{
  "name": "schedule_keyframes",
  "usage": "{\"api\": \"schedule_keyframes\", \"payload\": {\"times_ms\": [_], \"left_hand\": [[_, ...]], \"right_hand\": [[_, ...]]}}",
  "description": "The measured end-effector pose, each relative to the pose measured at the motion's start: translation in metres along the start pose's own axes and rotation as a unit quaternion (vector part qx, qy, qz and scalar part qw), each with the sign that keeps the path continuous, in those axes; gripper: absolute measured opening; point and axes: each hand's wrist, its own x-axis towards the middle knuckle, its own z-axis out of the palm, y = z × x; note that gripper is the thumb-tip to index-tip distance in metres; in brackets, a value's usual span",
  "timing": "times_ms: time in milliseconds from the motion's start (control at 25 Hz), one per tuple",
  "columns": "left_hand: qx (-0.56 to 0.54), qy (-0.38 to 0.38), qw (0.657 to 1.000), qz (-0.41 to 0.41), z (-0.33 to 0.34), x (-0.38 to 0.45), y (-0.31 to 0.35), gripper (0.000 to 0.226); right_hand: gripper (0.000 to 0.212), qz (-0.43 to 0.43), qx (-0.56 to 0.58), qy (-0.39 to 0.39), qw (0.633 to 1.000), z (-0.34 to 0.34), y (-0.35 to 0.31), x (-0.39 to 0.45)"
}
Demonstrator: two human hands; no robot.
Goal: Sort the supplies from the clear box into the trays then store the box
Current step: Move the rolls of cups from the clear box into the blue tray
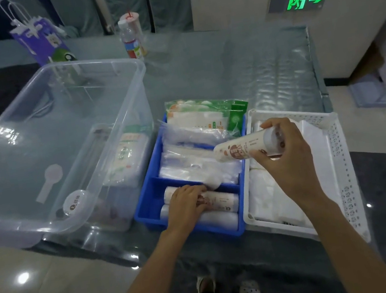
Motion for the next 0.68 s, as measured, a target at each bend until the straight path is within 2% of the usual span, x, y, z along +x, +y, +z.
{"api": "schedule_keyframes", "payload": {"times_ms": [120,240,440,600,680], "left_hand": [[-0.011,0.010,1.000,-0.001,0.004,-0.007,-0.002,0.042],[-0.026,-0.016,1.000,-0.009,-0.002,-0.010,-0.002,0.042],[-0.030,-0.017,0.994,-0.102,-0.027,-0.022,-0.022,0.040],[-0.020,-0.008,0.991,-0.133,-0.039,-0.038,-0.046,0.051],[0.009,-0.012,0.987,-0.162,-0.042,-0.045,-0.051,0.047]], "right_hand": [[0.051,-0.009,0.004,-0.005,1.000,-0.002,-0.001,-0.001],[0.051,-0.015,0.004,-0.012,1.000,-0.001,-0.002,-0.002],[0.050,-0.018,0.027,-0.033,0.999,0.007,-0.006,-0.010],[0.051,-0.023,0.030,-0.049,0.998,0.013,-0.004,-0.018],[0.052,-0.022,0.030,-0.060,0.997,0.015,-0.002,-0.021]]}}
